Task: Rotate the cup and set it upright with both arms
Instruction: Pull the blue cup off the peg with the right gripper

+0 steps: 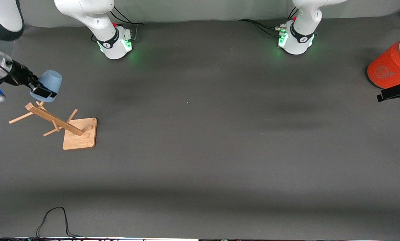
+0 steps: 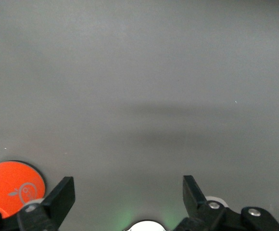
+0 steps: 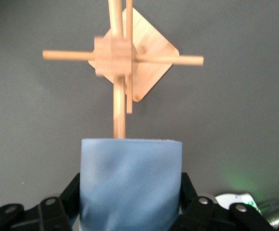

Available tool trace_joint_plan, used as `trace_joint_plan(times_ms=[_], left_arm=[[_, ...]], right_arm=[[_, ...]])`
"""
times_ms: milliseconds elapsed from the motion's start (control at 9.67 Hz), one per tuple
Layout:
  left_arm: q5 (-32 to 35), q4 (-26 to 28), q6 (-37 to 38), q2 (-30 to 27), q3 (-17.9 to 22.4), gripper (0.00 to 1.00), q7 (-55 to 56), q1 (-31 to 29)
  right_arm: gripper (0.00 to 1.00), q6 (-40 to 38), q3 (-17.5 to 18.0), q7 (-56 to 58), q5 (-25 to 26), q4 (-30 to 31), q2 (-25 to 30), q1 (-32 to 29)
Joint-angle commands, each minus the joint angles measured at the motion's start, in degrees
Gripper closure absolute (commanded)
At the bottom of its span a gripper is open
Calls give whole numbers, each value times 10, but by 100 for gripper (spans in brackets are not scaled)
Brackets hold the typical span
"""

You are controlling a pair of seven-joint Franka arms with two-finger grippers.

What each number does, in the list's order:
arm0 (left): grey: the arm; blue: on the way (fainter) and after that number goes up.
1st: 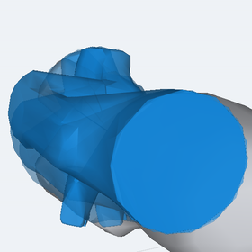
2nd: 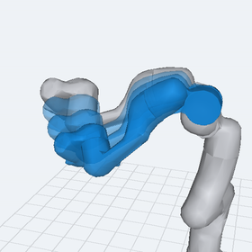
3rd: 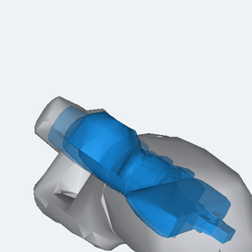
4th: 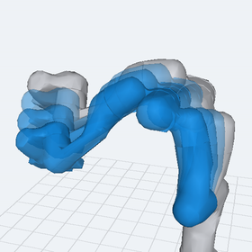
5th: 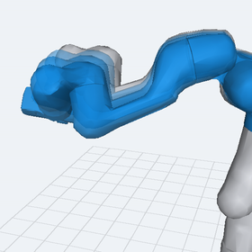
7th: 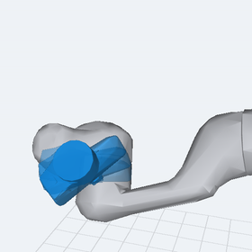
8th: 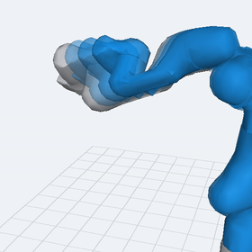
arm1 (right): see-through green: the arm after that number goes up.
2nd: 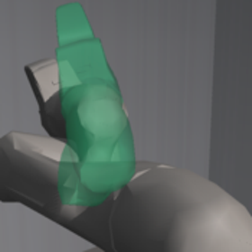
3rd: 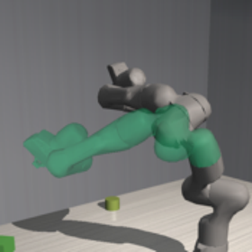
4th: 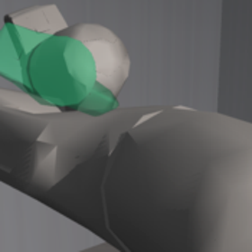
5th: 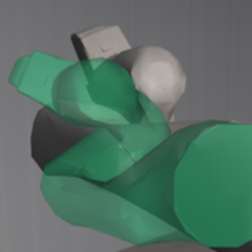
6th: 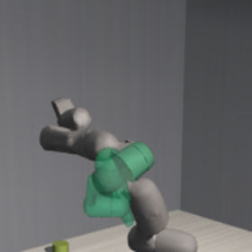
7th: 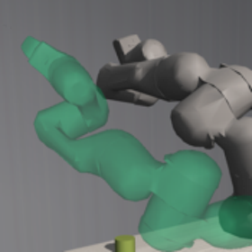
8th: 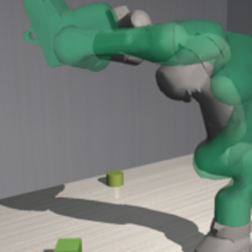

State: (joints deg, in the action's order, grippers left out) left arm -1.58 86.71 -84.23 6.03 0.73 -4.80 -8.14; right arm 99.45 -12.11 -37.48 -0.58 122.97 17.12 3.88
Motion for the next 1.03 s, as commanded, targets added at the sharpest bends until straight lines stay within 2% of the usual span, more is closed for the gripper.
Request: trace_joint_plan(times_ms=[0, 310, 517, 724, 931], left_arm=[[1, -18, 13, 0, -6, 0, 7, 14], [20, -19, 31, 0, -8, 0, 31, 22], [29, -25, 38, 0, -8, 0, 33, 24], [28, -25, 38, 0, -11, 0, 32, 24], [28, -33, 39, 1, -12, 0, 32, 26]], right_arm=[[53, -36, 3, -96, -1, 3, 51, 61], [53, -55, 4, -276, -20, -22, 56, 190], [53, -48, 4, -426, -42, -66, 14, 290], [53, -46, 4, -559, -43, -159, -82, 380], [53, -42, 4, -662, -43, -261, -197, 437]])
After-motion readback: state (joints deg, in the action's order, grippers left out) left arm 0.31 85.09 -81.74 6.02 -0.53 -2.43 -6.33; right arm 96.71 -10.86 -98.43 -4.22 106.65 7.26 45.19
